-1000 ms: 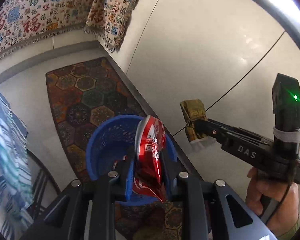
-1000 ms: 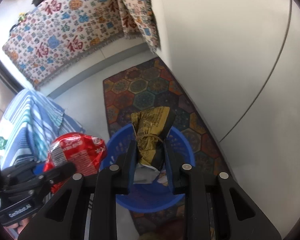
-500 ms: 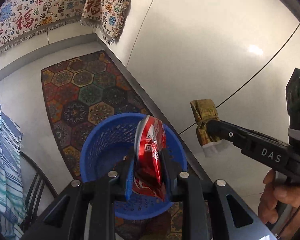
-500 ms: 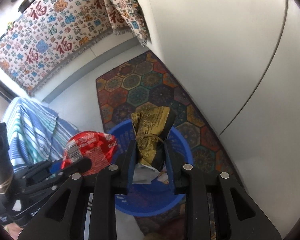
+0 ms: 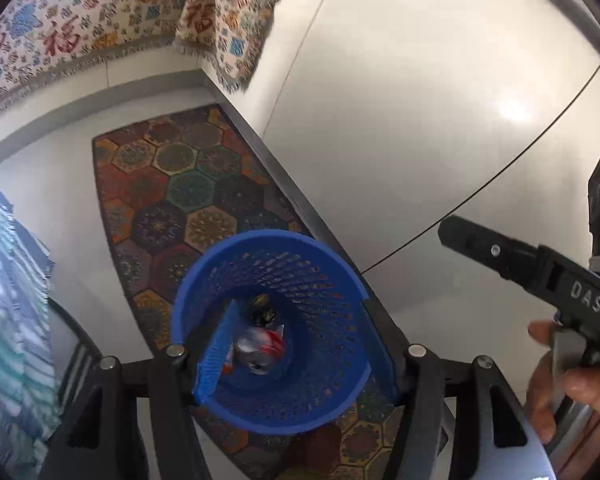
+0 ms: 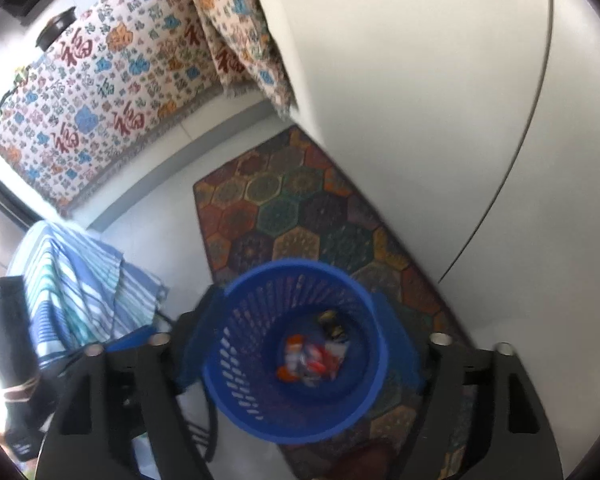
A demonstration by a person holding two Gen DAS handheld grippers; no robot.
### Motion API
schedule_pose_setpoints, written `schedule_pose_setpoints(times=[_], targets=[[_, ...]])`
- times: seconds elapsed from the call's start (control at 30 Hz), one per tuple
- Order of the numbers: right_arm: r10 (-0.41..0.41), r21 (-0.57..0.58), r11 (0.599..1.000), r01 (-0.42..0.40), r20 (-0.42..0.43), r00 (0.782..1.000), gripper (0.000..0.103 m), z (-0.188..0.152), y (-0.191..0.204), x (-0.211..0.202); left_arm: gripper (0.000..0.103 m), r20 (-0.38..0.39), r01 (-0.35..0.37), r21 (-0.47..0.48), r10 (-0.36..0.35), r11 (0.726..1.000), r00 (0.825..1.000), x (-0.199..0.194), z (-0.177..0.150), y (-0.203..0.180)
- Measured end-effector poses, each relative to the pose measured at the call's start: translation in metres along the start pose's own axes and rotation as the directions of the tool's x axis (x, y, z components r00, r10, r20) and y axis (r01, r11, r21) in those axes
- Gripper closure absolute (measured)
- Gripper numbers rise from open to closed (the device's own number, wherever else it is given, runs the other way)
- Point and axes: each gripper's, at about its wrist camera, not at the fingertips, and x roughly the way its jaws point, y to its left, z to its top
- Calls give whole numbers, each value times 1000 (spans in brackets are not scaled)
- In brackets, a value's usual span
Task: Collect trash
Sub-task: 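Open both tools to drop the can and foil wrapper into the wastebasket, then move both open tools back over the trash on the table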
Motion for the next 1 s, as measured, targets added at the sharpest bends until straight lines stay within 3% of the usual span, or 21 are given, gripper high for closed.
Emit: schedule_pose_setpoints(times=[0.07,0.27,0.4,0.57,0.73,0.87,1.0], targets=[[-33,-30,999,34,43,999,8,2,12,-12,41,34,-4,5,4,1000,999,-27,-4,-2],[-50,-116,991,67,147,988,7,3,56,-53,40,130,-20,37,15,999,991,-133,-34,-8],[-7,-146,989,38,206,979,5,-4,100,-89,37,197,-91,58,78,994,977,-213,-70,1],[105,-198,979,-53,263,959,3,-31,172,-123,32,228,-192,-31,194,981,954,-288,-126,49],[237,-306,936,-176,178,955,3,-84,255,-122,32,206,-356,-147,380,923,902,-330,-180,124],[302,-413,872,-264,29,953,3,-136,321,-102,32,162,-472,-221,509,854,845,-344,-211,190],[285,-508,817,-273,-56,957,3,-169,367,-82,32,138,-497,-277,545,823,827,-350,-228,240]])
